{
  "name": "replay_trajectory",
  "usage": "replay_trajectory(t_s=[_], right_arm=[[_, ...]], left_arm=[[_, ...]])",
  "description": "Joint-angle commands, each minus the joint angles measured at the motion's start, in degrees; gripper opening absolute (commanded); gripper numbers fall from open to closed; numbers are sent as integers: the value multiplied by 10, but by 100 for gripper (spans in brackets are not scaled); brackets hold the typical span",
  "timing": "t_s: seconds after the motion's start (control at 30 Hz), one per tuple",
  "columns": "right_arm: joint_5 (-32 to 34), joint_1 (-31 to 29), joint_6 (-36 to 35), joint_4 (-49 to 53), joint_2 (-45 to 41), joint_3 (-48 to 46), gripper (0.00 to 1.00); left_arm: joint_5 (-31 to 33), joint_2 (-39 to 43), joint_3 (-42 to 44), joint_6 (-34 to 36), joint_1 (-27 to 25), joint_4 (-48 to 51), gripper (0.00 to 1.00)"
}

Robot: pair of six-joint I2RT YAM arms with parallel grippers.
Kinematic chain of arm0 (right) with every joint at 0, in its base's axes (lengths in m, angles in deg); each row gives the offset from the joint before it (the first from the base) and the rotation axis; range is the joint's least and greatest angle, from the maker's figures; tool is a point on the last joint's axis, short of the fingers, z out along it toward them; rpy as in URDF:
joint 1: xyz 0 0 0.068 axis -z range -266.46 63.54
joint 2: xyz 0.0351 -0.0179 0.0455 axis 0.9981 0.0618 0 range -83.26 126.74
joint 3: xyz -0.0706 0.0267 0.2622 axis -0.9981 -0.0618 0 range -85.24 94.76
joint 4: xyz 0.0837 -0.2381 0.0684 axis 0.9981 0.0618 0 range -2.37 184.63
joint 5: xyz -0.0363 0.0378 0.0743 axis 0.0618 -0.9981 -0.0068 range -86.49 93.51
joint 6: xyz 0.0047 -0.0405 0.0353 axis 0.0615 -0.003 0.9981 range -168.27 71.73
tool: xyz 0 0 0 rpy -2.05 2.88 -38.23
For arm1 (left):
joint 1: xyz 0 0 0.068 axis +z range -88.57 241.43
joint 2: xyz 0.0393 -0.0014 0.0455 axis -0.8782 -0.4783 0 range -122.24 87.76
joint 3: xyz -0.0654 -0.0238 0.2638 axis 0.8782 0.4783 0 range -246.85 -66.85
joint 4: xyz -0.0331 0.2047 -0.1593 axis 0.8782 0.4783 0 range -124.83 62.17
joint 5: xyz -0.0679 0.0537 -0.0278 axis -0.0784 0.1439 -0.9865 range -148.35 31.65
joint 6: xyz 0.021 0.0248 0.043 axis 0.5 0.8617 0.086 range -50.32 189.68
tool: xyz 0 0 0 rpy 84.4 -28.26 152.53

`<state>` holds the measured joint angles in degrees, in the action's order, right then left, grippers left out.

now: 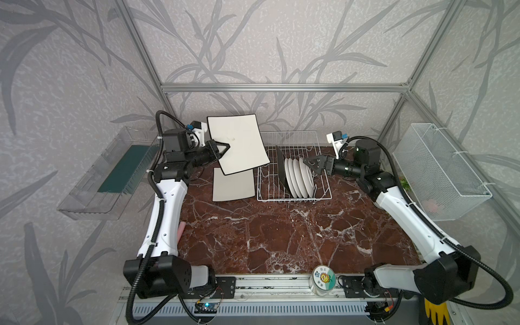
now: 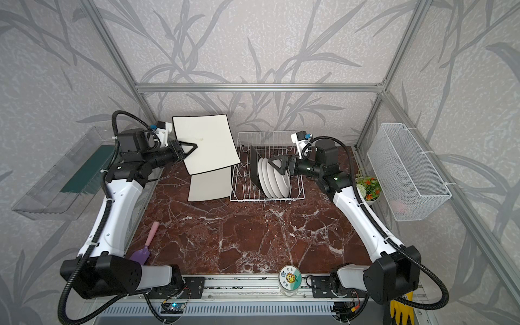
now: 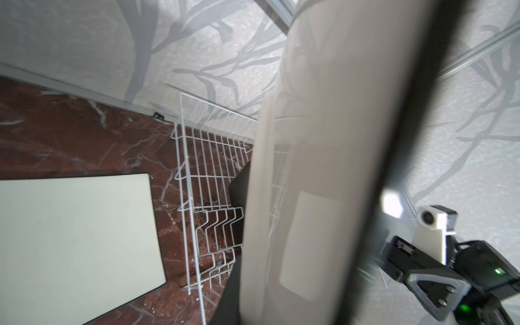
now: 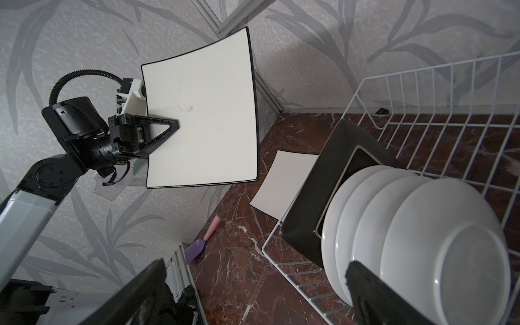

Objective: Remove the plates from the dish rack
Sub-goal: 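Release the right gripper and carry the plate toward the first plate with the left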

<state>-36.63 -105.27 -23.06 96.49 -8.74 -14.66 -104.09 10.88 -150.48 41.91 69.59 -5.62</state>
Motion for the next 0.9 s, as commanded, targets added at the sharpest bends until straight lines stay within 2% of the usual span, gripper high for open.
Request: replay_trajectory(t_s=[0.0, 0.3, 0.67, 0.87], right_arm=[[57, -22, -92, 45, -25, -5, 99], [116, -84, -188, 81, -25, 0, 99], [104, -107, -193, 86, -4, 11, 99], [88, -109, -186, 90, 5, 22, 99]], left_arm=[[10, 36, -12, 46, 14, 11, 0], [84, 41, 7, 131, 28, 96, 0], [108, -4, 5, 197, 44, 144, 0], [79, -32, 10, 241, 49, 145, 0]])
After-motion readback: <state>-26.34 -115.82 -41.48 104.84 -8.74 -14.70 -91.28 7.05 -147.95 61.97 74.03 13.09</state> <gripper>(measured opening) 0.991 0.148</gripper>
